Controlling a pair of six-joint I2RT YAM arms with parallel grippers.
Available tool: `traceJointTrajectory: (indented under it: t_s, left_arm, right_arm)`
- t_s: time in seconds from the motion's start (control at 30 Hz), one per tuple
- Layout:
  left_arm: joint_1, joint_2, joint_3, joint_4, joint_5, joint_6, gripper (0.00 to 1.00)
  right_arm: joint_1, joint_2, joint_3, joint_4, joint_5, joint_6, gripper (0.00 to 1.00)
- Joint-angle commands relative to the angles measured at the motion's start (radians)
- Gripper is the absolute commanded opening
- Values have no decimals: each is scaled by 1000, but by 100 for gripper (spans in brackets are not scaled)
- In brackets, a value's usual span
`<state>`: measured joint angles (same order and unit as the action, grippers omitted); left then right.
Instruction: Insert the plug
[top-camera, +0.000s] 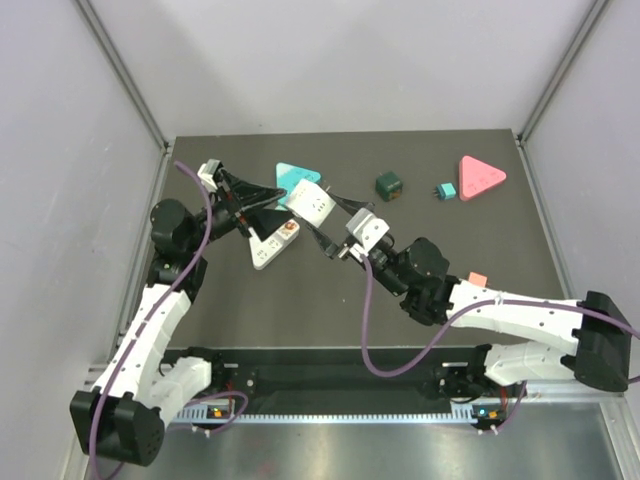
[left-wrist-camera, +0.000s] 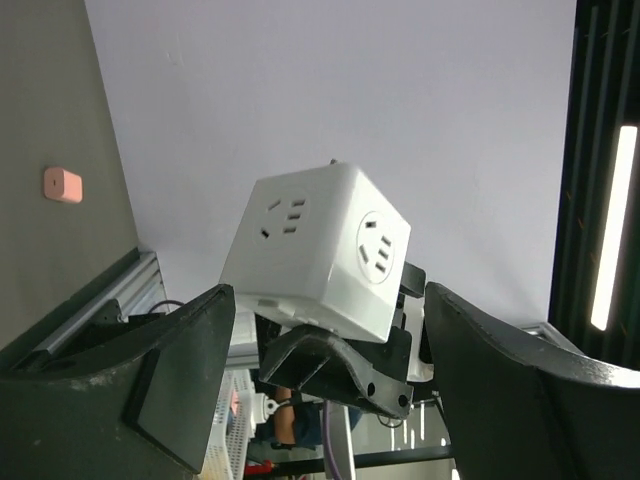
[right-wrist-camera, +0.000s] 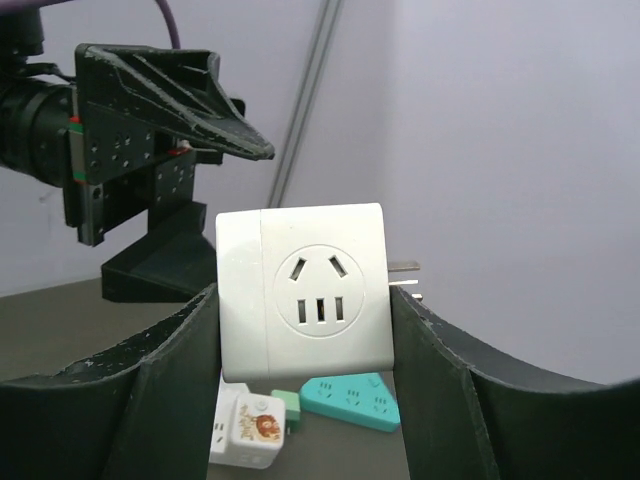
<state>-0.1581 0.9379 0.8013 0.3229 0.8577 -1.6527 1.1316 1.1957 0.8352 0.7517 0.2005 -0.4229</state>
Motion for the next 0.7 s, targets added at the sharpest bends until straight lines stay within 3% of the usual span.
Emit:
traceJointTrajectory:
  t_s: [0.0, 0.4, 0.53, 0.67]
  left_arm:
    - [-8, -37, -33, 76, 14, -71, 81]
    - [-43, -1, -56, 260, -36, -208, 82]
    - [-52, 6, -45, 157, -49, -145, 82]
    - [-52, -2, -94, 240, -86, -182, 82]
  right_arm:
    - [31, 19, 7, 211, 54, -109, 0]
    - [79, 125, -33, 509, 23, -225, 0]
    - [100, 186, -30, 632, 80, -249, 0]
    - [105, 211, -24, 650, 74, -195, 0]
